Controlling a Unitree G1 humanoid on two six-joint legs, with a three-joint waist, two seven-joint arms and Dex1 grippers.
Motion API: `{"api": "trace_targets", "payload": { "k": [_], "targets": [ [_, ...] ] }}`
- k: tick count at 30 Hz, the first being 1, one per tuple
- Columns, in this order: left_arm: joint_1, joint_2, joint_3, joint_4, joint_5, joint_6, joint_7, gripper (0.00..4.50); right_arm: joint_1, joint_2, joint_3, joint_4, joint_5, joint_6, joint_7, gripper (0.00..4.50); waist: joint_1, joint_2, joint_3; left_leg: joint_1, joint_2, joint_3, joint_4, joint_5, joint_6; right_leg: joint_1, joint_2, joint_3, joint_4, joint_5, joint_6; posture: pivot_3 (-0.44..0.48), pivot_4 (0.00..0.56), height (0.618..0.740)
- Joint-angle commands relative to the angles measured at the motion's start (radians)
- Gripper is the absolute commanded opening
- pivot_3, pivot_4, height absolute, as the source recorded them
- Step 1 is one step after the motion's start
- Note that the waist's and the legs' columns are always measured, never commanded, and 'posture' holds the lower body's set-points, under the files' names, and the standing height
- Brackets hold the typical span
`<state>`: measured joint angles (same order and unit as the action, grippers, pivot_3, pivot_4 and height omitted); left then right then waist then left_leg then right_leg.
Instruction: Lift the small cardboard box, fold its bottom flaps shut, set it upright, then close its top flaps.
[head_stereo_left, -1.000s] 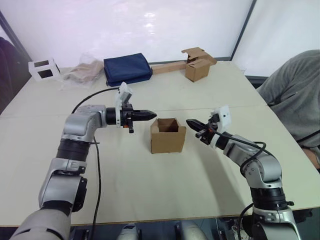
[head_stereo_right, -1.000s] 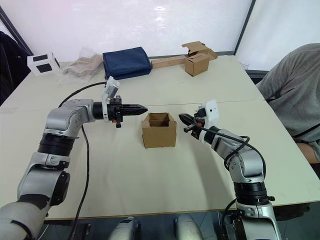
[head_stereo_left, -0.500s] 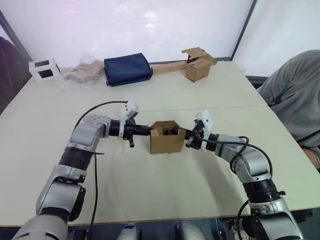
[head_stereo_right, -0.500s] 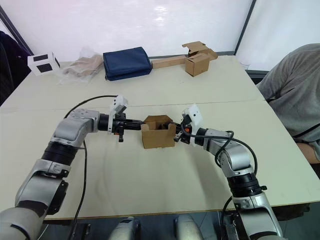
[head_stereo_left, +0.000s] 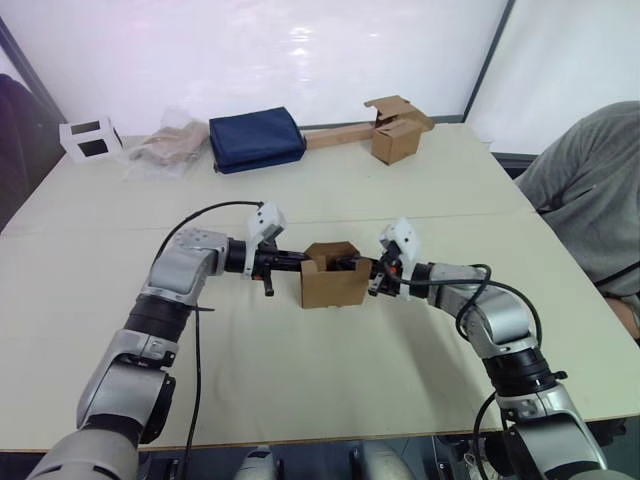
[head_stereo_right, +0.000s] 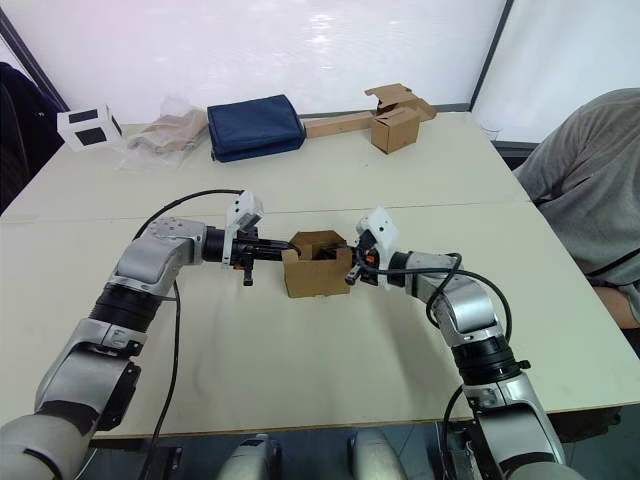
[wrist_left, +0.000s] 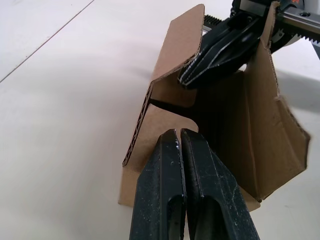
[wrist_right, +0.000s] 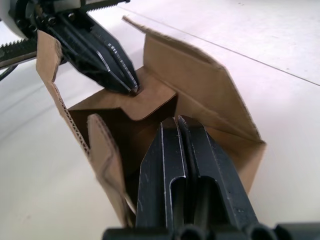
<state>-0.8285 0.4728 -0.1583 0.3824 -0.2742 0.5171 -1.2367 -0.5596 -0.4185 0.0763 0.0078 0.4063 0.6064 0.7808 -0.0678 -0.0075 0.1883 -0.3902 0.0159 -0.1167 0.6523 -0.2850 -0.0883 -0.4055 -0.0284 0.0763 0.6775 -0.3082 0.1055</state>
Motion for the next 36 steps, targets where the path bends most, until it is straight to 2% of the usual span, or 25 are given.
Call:
{"api": "trace_targets", "payload": {
  "k": [1,6,10,17,23,27,36],
  "targets": [
    [-0.026,0.035,0.081,-0.079,-0.077,0.070,-0.003,0.09,-0.044,0.002,-0.112,-0.122,0.097,0.063,-0.046,0.00,-0.001,0.000,0.000,-0.001,0.000,0.000,0.000,0.000,0.000,-0.001,0.000,0.000,0.000,0.000,0.000,0.000,0.150,0.740],
    [-0.037,0.077,0.100,-0.088,-0.087,0.077,-0.008,0.09,-0.039,0.002,-0.207,-0.254,0.222,0.169,-0.100,0.00,-0.002,0.000,0.000,-0.001,0.000,0.000,-0.001,0.000,0.000,-0.001,0.000,0.000,0.000,0.000,0.000,0.000,0.150,0.740],
    [-0.097,0.069,0.109,0.037,-0.054,0.012,0.023,0.09,-0.010,-0.021,-0.227,-0.388,0.319,0.247,-0.109,0.00,0.006,0.000,0.000,-0.001,0.000,0.000,-0.001,0.000,0.000,-0.001,0.000,0.000,0.000,0.000,0.000,0.000,0.150,0.740],
    [-0.200,-0.045,0.081,0.312,0.013,-0.150,0.084,0.09,0.064,-0.068,-0.087,-0.476,0.285,0.230,-0.068,0.00,0.014,0.000,0.000,-0.001,-0.001,0.000,0.000,0.000,0.000,-0.001,0.000,-0.001,0.000,0.000,0.000,0.000,0.150,0.740],
    [-0.256,-0.135,0.073,0.474,0.055,-0.248,0.087,0.09,0.077,-0.055,0.058,-0.399,0.171,0.145,-0.053,0.00,0.002,0.000,0.000,-0.001,0.000,0.000,0.000,0.000,0.000,-0.001,0.000,0.000,0.000,0.000,0.000,0.000,0.150,0.740],
    [-0.285,-0.161,0.076,0.538,0.077,-0.298,0.085,0.09,0.056,-0.024,0.074,-0.328,0.136,0.105,-0.058,0.00,-0.001,0.000,0.000,-0.001,-0.001,0.000,0.000,0.000,0.000,-0.001,0.000,0.000,0.000,0.000,0.000,0.000,0.150,0.740],
    [-0.289,-0.164,0.074,0.531,0.080,-0.291,0.032,0.09,0.036,0.015,0.113,-0.188,0.029,0.031,-0.069,0.00,-0.002,0.000,0.000,-0.001,-0.001,0.000,0.000,0.000,0.000,-0.001,0.000,0.000,0.000,0.000,0.000,0.000,0.150,0.740]
  ]
}}
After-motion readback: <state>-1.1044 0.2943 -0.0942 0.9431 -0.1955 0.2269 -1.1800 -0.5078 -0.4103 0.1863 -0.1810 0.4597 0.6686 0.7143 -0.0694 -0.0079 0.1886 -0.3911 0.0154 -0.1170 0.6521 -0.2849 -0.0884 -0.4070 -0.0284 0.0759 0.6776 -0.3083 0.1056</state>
